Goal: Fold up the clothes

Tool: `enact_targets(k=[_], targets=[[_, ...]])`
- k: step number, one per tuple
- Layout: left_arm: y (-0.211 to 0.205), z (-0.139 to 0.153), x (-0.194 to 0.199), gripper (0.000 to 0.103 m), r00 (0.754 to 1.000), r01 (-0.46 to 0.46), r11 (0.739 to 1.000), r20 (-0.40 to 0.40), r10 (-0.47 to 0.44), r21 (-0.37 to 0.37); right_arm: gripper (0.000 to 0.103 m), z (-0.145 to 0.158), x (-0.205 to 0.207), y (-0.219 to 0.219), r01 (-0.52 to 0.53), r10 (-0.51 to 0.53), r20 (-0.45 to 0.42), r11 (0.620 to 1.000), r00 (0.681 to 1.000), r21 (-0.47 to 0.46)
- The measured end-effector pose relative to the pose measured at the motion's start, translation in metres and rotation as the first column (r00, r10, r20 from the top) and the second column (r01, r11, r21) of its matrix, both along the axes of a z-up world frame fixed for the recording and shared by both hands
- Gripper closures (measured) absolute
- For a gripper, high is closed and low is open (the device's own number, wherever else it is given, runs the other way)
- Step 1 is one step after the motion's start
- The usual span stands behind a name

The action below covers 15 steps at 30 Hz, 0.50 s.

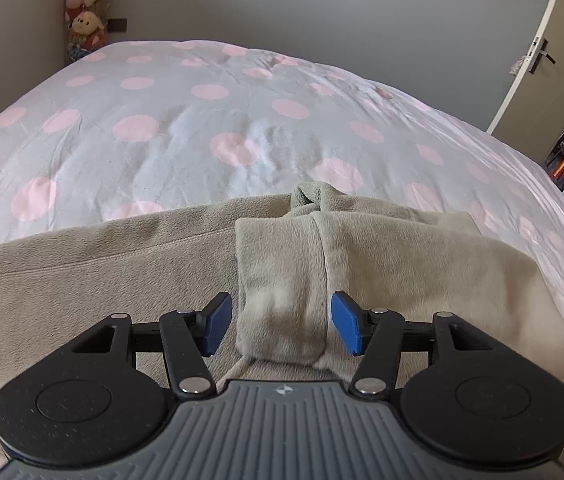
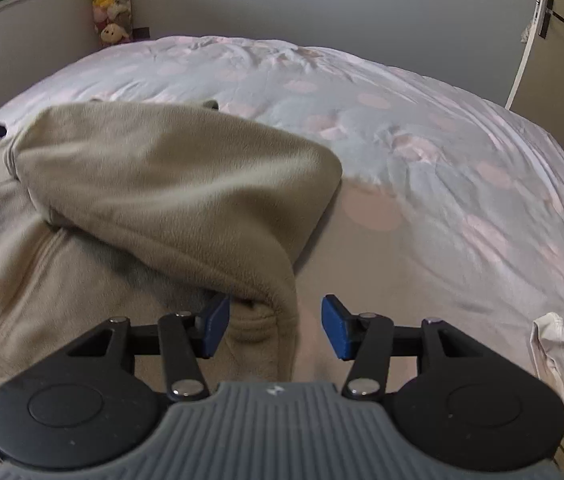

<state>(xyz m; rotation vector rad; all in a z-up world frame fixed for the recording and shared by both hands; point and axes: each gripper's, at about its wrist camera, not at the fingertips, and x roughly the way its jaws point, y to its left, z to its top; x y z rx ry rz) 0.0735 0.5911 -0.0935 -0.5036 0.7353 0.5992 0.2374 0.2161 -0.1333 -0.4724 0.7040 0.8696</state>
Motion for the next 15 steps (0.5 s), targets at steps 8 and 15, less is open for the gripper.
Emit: enact_targets(k=[8, 15], targets=[[0.003, -0.017, 0.038, 0.085, 0.996, -0.037, 0.998, -0.089, 0.032, -0.056, 0.079, -0.028, -0.002, 0.021, 0.038, -0.044, 0.105, 0.998, 0.993, 0.053], [-0.005, -0.038, 0.059, 0.088, 0.979, -0.048, 0.998, -0.202, 0.038, -0.047, 0.086, -0.060, 0.016, -0.002, 0.120, -0.121, 0.013, 0.991, 0.993, 0.058]])
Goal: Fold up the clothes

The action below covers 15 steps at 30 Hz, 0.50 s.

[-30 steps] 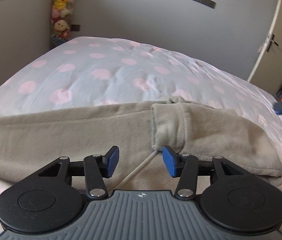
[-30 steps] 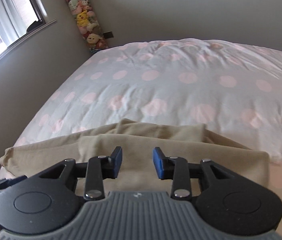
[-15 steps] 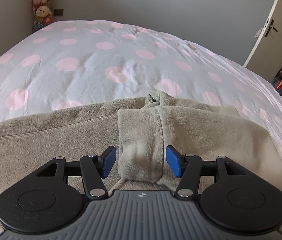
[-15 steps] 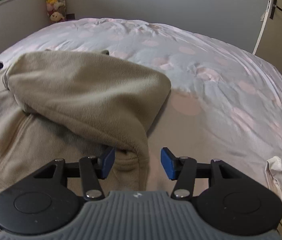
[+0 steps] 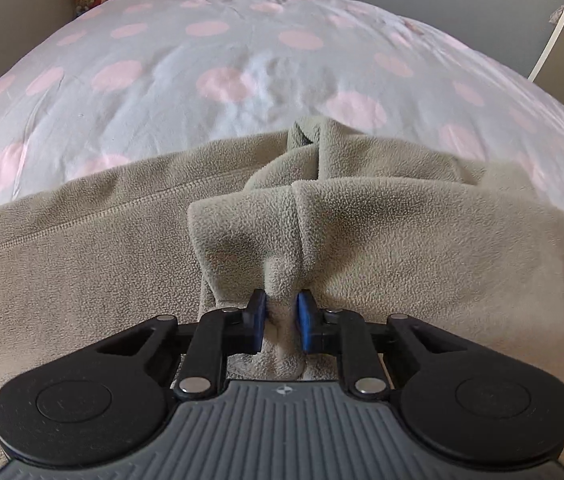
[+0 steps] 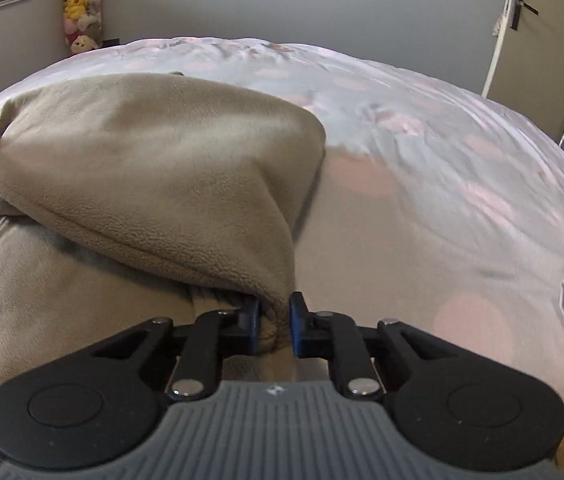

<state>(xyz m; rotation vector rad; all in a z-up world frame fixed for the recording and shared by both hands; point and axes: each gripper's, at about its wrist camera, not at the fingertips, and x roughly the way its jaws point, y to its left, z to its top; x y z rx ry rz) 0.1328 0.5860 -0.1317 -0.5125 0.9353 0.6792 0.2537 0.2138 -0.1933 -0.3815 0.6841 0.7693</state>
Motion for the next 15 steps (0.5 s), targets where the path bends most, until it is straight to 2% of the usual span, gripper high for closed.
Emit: enact_targets(k=[2, 4, 7, 8, 10, 11, 12, 15], targets=[[-0.002, -0.005, 0.004, 0.088, 1.000, -0.006, 1.000, -0.019, 0.006, 0.005, 0.086, -0.002, 0.001, 0.000, 0.012, -0.012, -0.007, 1.000, 1.000, 0.014], [-0.004, 0.003, 0.003, 0.087, 0.999, 0.018, 1.000, -0.032, -0.017, 0.025, 0.086, -0.002, -0.001, -0.002, 0.016, -0.016, -0.003, 1.000, 1.000, 0.022], [-0.009, 0.019, -0.019, 0.079, 0.998, 0.065, 0.996, 0.000, -0.065, 0.059, 0.081, 0.003, -0.007, -0.008, 0.015, -0.015, 0.001, 0.999, 1.000, 0.046], [-0.010, 0.025, -0.031, 0.076, 0.997, 0.072, 0.995, 0.020, -0.074, 0.064, 0.081, 0.006, -0.009, -0.012, 0.021, -0.021, -0.004, 0.998, 1.000, 0.058], [-0.012, 0.038, -0.056, 0.075, 0.997, 0.065, 0.994, 0.040, -0.069, 0.091, 0.075, 0.014, -0.017, -0.019, 0.031, -0.032, 0.009, 0.996, 0.999, 0.079], [-0.013, 0.044, -0.071, 0.075, 0.998, 0.048, 0.992, 0.033, -0.053, 0.116, 0.069, 0.019, -0.021, -0.021, 0.038, -0.040, 0.026, 0.996, 0.999, 0.077], [-0.013, 0.050, -0.086, 0.075, 0.999, 0.032, 0.989, 0.026, -0.037, 0.141, 0.060, 0.022, -0.025, -0.022, 0.044, -0.047, 0.046, 0.996, 0.998, 0.074], [-0.003, 0.065, -0.141, 0.075, 0.998, -0.023, 0.988, 0.055, 0.015, 0.152, 0.056, 0.031, -0.042, -0.035, 0.062, -0.070, 0.082, 0.994, 0.994, 0.093]])
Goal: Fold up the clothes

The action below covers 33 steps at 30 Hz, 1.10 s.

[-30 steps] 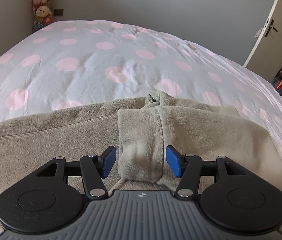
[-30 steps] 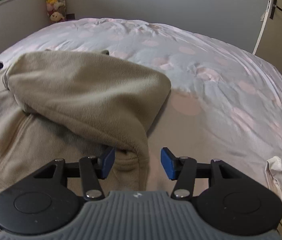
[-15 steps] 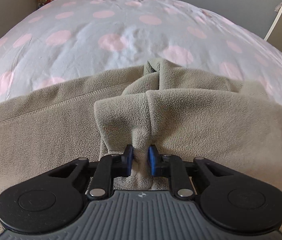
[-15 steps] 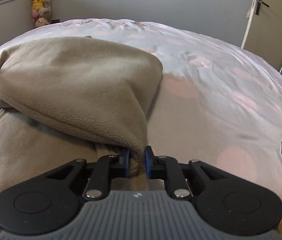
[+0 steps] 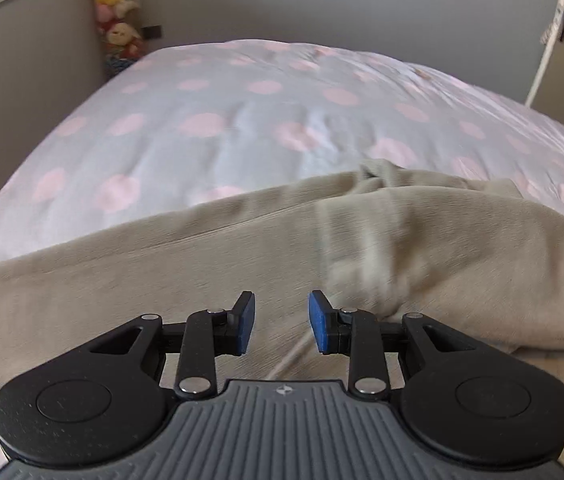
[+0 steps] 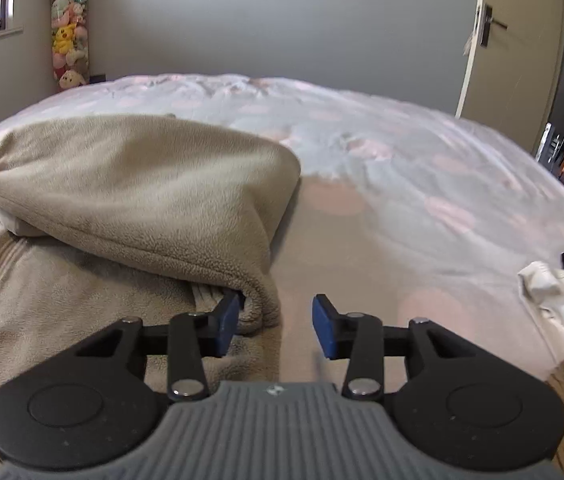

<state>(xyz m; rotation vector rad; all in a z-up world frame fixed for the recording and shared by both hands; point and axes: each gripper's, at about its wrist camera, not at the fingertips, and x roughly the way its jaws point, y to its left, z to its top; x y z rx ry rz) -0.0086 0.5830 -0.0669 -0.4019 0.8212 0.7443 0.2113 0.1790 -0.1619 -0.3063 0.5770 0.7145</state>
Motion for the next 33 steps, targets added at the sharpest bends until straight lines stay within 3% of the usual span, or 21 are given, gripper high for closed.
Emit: enact_targets(k=[4, 7, 9, 12, 14, 17, 26, 31, 33], targets=[[0.023, 0.011, -0.076, 0.075, 0.990, -0.138, 0.989, -0.014, 0.139, 0.046, 0.056, 0.005, -0.017, -0.014, 0.046, -0.046, 0.000, 0.999, 0.999, 0.021], [0.052, 0.017, -0.136, 0.075, 0.960, -0.280, 0.959, 0.003, 0.280, 0.043, 0.051, 0.008, -0.019, -0.023, 0.088, -0.086, -0.023, 0.994, 0.996, 0.068], [0.073, 0.017, -0.175, 0.075, 0.927, -0.375, 0.927, 0.038, 0.374, 0.021, 0.049, 0.006, -0.017, -0.025, 0.120, -0.116, -0.054, 0.989, 0.992, 0.085], [0.101, 0.015, -0.224, 0.073, 0.869, -0.489, 0.872, 0.081, 0.488, -0.018, 0.049, -0.005, -0.012, -0.022, 0.166, -0.163, -0.070, 0.985, 0.984, 0.039], [0.118, 0.008, -0.249, 0.065, 0.832, -0.546, 0.837, 0.093, 0.547, -0.035, 0.049, -0.010, -0.009, -0.019, 0.199, -0.198, -0.048, 0.980, 0.979, 0.002], [0.138, -0.008, -0.280, 0.061, 0.785, -0.609, 0.791, 0.100, 0.611, -0.058, 0.047, -0.016, -0.005, -0.017, 0.224, -0.225, -0.049, 0.974, 0.973, -0.016], [0.187, -0.074, -0.322, 0.058, 0.624, -0.713, 0.654, 0.198, 0.756, -0.252, 0.044, -0.030, -0.008, -0.004, 0.222, -0.223, -0.010, 0.971, 0.975, -0.087], [0.198, -0.098, -0.323, 0.058, 0.588, -0.738, 0.614, 0.179, 0.789, -0.280, 0.044, -0.032, -0.014, 0.005, 0.204, -0.201, 0.034, 0.971, 0.979, -0.126], [0.199, -0.100, -0.322, 0.065, 0.584, -0.746, 0.610, 0.176, 0.792, -0.268, 0.042, -0.032, -0.013, 0.004, 0.209, -0.206, 0.035, 0.970, 0.978, -0.125]])
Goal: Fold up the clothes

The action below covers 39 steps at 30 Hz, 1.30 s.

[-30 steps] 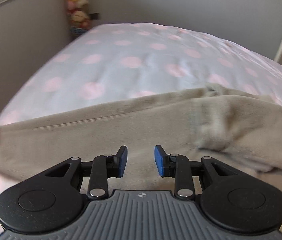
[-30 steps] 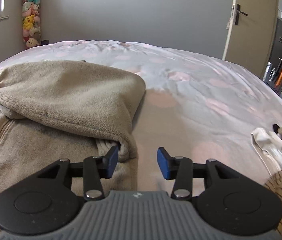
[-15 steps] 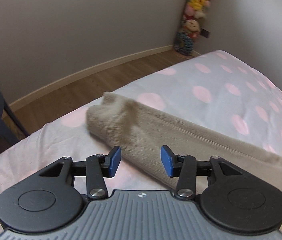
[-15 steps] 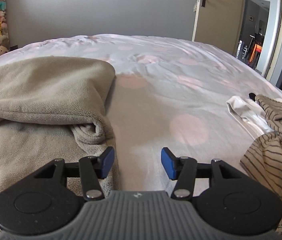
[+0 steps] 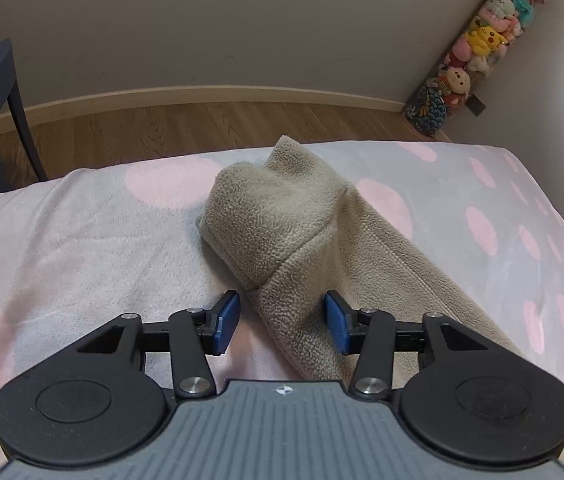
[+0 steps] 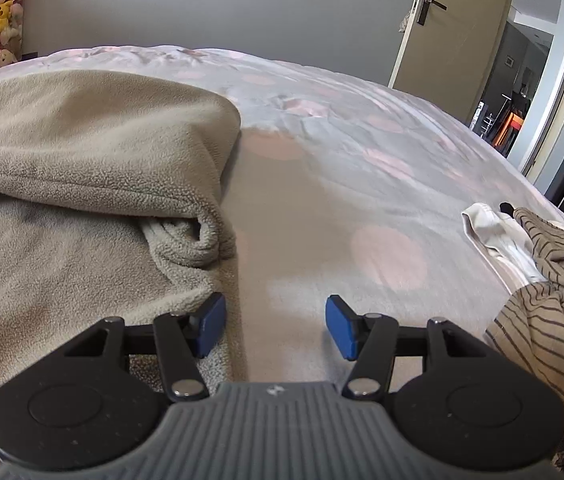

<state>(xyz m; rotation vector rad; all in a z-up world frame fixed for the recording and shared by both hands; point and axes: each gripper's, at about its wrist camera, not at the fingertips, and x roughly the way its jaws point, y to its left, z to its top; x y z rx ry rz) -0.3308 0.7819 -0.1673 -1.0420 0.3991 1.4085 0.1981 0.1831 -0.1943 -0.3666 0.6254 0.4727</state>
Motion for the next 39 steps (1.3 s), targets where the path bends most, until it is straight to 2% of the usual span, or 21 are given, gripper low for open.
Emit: enact_targets(k=[3, 4, 8, 11, 14, 18, 21, 24, 28, 31, 34, 39], targets=[[0.000, 0.007, 0.004, 0.086, 0.999, 0.012, 1.000, -0.029, -0.012, 0.003, 0.041, 0.000, 0.001, -0.001, 0.006, -0.006, -0.004, 1.000, 1.000, 0.007], [-0.002, 0.016, 0.007, 0.094, 1.000, 0.021, 0.999, -0.022, -0.020, 0.032, 0.041, 0.000, 0.001, -0.002, 0.006, -0.006, -0.005, 1.000, 1.000, 0.010], [-0.016, 0.063, 0.021, 0.095, 0.998, 0.059, 0.987, -0.007, -0.059, 0.151, 0.041, 0.002, 0.002, -0.004, 0.009, -0.009, -0.010, 1.000, 1.000, 0.029], [-0.030, 0.114, 0.039, 0.095, 0.993, 0.108, 0.962, 0.011, -0.114, 0.252, 0.040, 0.003, 0.005, -0.007, 0.010, -0.009, -0.019, 0.998, 1.000, 0.059], [-0.053, 0.171, 0.069, 0.095, 0.979, 0.189, 0.914, 0.005, -0.204, 0.358, 0.040, 0.005, 0.004, -0.012, 0.011, -0.010, -0.021, 0.996, 1.000, 0.093], [-0.092, 0.240, 0.125, 0.095, 0.947, 0.297, 0.838, -0.030, -0.319, 0.459, 0.040, 0.011, 0.006, -0.020, 0.031, -0.027, -0.026, 0.990, 0.999, 0.139], [-0.125, 0.277, 0.171, 0.095, 0.918, 0.363, 0.784, -0.048, -0.395, 0.503, 0.040, 0.015, 0.009, -0.029, 0.049, -0.043, -0.039, 0.983, 0.998, 0.176], [-0.161, 0.300, 0.225, 0.095, 0.882, 0.427, 0.735, -0.066, -0.466, 0.526, 0.040, 0.017, 0.014, -0.036, 0.063, -0.051, -0.060, 0.974, 0.997, 0.216], [-0.208, 0.303, 0.301, 0.095, 0.827, 0.512, 0.676, -0.092, -0.554, 0.530, 0.040, 0.021, 0.019, -0.044, 0.070, -0.049, -0.082, 0.958, 0.995, 0.278], [-0.245, 0.284, 0.355, 0.095, 0.772, 0.587, 0.624, -0.126, -0.623, 0.516, 0.040, 0.022, 0.023, -0.047, 0.062, -0.034, -0.091, 0.946, 0.995, 0.317], [-0.278, 0.254, 0.405, 0.095, 0.706, 0.669, 0.567, -0.172, -0.687, 0.481, 0.040, 0.023, 0.028, -0.044, 0.057, -0.028, -0.093, 0.945, 0.995, 0.322], [-0.331, 0.189, 0.472, 0.095, 0.577, 0.798, 0.468, -0.257, -0.776, 0.380, 0.040, 0.021, 0.035, -0.036, 0.052, -0.018, -0.111, 0.947, 0.994, 0.315]])
